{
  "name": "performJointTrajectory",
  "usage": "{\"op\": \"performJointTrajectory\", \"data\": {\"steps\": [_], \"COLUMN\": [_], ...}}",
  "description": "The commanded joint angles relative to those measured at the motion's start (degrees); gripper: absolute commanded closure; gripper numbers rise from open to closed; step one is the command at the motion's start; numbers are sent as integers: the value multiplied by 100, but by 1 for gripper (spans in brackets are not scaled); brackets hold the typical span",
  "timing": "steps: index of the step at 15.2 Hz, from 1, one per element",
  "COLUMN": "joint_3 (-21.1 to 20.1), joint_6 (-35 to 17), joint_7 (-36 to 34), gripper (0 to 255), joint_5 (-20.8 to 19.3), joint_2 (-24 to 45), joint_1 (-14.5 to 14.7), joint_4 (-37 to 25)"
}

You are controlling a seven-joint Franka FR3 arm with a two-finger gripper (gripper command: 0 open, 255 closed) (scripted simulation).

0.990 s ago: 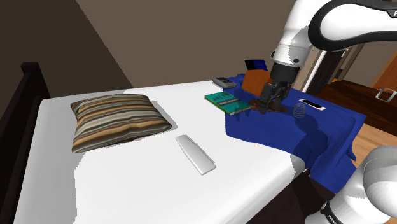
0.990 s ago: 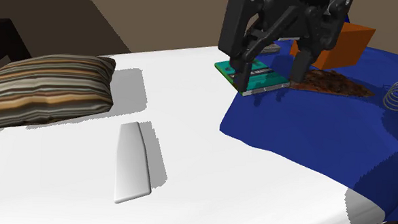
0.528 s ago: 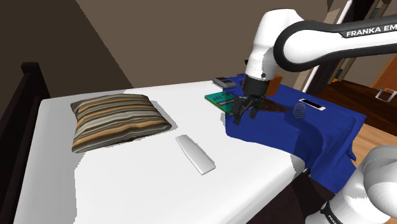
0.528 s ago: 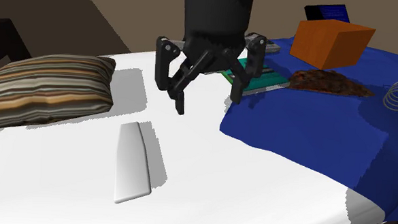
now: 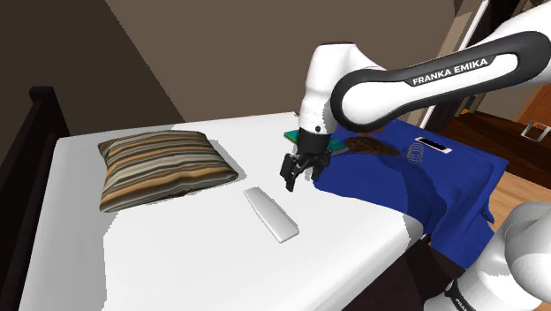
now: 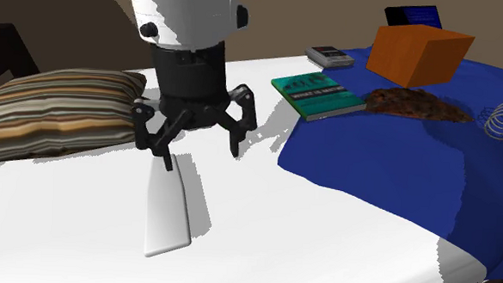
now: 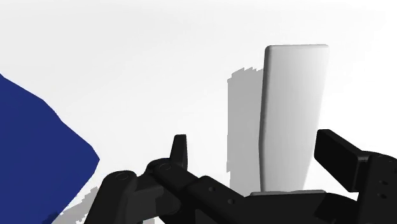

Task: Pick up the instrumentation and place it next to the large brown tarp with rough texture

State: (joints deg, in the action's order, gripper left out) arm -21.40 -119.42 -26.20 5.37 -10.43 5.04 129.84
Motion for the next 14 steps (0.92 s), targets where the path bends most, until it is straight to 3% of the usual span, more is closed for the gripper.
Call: {"op": "performJointTrajectory", "data": {"steps": [1,7,14], "joint_3": [-140,-347,-296], "joint_6": [-239,-620,-1109], "joint_7": [-287,-1184,-1312], "gripper": [0,0,0], "joint_5": [-192,-948,-1135], "joint_2": [460,1814,2124], "joint_1": [12,216,263], "joint_4": [-209,-1052,-842]}}
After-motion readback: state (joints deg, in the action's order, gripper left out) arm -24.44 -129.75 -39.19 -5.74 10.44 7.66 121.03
